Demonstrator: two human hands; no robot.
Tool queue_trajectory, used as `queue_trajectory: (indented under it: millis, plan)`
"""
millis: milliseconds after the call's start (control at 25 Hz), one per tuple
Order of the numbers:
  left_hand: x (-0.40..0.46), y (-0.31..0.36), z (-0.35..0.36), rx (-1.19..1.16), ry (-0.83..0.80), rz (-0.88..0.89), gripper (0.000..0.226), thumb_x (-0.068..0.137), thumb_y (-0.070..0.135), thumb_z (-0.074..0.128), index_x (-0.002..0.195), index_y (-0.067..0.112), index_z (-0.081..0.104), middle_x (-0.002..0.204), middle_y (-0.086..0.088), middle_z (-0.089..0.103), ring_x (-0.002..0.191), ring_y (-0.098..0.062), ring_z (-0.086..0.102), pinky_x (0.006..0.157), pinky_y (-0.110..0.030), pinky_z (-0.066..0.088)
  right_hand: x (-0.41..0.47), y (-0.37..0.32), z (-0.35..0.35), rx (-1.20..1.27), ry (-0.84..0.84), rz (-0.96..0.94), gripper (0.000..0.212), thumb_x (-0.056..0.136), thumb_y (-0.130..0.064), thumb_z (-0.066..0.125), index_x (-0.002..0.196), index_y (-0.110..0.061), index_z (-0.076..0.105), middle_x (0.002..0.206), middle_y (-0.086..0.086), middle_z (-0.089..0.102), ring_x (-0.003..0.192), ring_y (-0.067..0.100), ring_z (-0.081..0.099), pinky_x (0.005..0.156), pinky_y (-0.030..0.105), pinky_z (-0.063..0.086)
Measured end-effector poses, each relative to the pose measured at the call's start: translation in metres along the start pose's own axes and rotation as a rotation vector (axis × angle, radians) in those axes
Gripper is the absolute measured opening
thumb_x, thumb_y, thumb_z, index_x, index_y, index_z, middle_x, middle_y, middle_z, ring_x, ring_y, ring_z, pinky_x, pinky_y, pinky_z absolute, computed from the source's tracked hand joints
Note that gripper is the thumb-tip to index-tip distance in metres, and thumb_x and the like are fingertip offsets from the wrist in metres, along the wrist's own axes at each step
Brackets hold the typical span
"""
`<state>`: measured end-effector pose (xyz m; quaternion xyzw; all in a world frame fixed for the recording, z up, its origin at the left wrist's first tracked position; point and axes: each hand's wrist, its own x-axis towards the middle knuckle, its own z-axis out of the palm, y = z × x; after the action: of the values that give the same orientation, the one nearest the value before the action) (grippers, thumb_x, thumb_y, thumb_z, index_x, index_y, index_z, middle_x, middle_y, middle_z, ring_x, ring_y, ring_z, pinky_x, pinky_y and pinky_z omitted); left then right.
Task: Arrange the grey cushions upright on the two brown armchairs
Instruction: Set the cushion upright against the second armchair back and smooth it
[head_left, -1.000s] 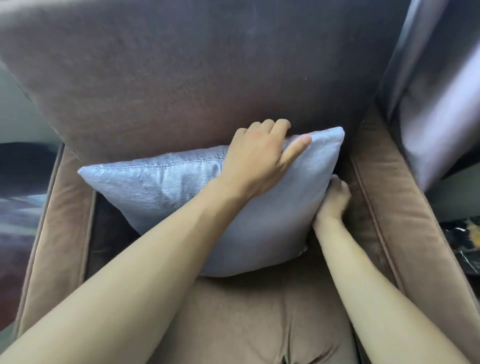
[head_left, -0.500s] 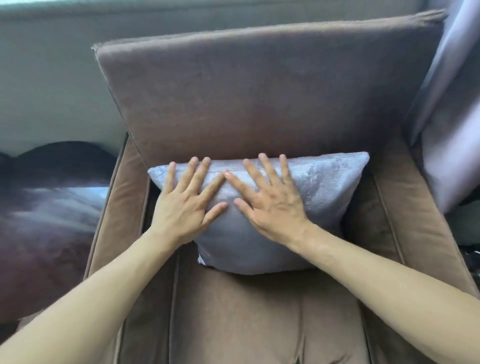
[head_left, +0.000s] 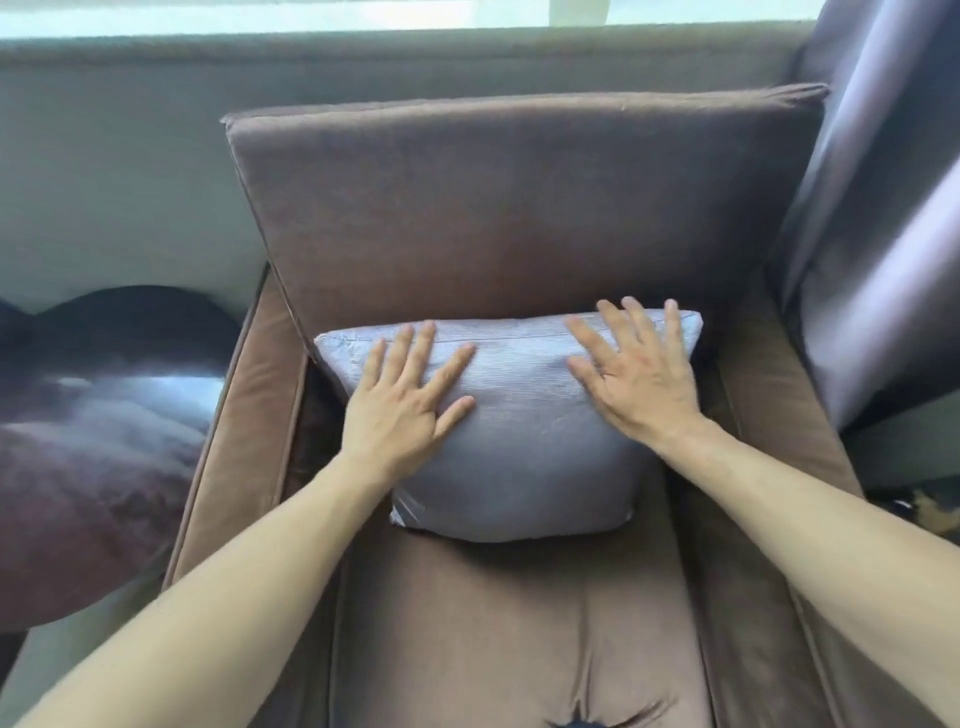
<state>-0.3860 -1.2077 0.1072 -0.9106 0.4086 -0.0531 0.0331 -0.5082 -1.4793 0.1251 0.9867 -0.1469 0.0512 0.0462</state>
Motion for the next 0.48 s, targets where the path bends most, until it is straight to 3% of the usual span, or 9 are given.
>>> queue_trajectory:
  millis: [120,160,240,280,360,400,480]
  plan:
    - [-0.004,-0.051,0.011,-0.100,-0.012,-0.405,0.073,0.095,0.077,0.018,0.159,0.041,0.016,0.170,-0.013,0.016,0.156,-0.035,0.012,0.122,-0.057,0.007,-0.007,0.075,0.009,0.228,-0.056,0.349,0.053,0.101,-0.061,0.021,0.150,-0.044,0.034,0.154,0.004,0.043,0.137,0.034,0.042,0.116,0.060,0.026]
    - [-0.002,-0.057,0.011,-0.249,0.011,-0.626,0.074,0.095,0.077,0.020,0.157,0.038,0.020,0.168,-0.016,0.019,0.155,-0.037,0.015,0.121,-0.058,0.010,-0.010,0.083,0.013,0.423,-0.068,0.395,0.052,0.099,-0.063,0.026,0.148,-0.048,0.032,0.150,-0.001,0.046,0.129,0.027,0.048,0.111,0.051,0.035]
    - [0.007,-0.053,0.014,-0.740,0.140,-1.043,0.079,0.094,0.073,0.026,0.153,0.020,0.031,0.157,-0.021,0.037,0.145,-0.041,0.035,0.118,-0.054,0.025,-0.008,0.070,0.020,0.891,-0.010,0.537,0.053,0.092,-0.068,0.036,0.142,-0.051,0.039,0.135,-0.011,0.054,0.120,0.013,0.052,0.101,0.031,0.037]
    - [0.013,-0.047,0.017,-1.039,0.208,-1.137,0.076,0.096,0.069,0.032,0.147,0.013,0.041,0.149,-0.019,0.049,0.137,-0.038,0.046,0.115,-0.050,0.034,-0.003,0.059,0.022,1.128,0.049,0.658,0.059,0.088,-0.072,0.039,0.140,-0.045,0.046,0.131,-0.014,0.057,0.123,0.012,0.052,0.101,0.026,0.037]
    - [0.013,-0.037,0.021,-1.483,0.327,-1.152,0.055,0.099,0.060,0.046,0.125,0.015,0.063,0.129,-0.007,0.067,0.123,-0.028,0.061,0.108,-0.043,0.047,-0.004,0.041,0.032,1.409,0.104,0.813,0.072,0.082,-0.078,0.043,0.132,-0.029,0.059,0.130,-0.008,0.064,0.127,0.015,0.056,0.108,0.033,0.044]
    - [0.016,-0.036,0.020,-1.580,0.389,-1.151,0.040,0.099,0.054,0.053,0.109,0.019,0.069,0.117,-0.003,0.071,0.116,-0.024,0.065,0.102,-0.040,0.052,-0.003,0.037,0.036,1.453,0.111,0.844,0.069,0.082,-0.077,0.046,0.126,-0.027,0.064,0.128,-0.006,0.067,0.126,0.016,0.058,0.111,0.039,0.045]
    - [0.022,-0.041,0.016,-1.669,0.471,-1.141,0.026,0.100,0.041,0.062,0.084,0.020,0.066,0.099,-0.001,0.068,0.099,-0.021,0.064,0.088,-0.036,0.052,0.002,0.033,0.033,1.474,0.143,0.902,0.056,0.084,-0.073,0.055,0.110,-0.026,0.071,0.115,-0.008,0.073,0.114,0.012,0.065,0.105,0.038,0.051]
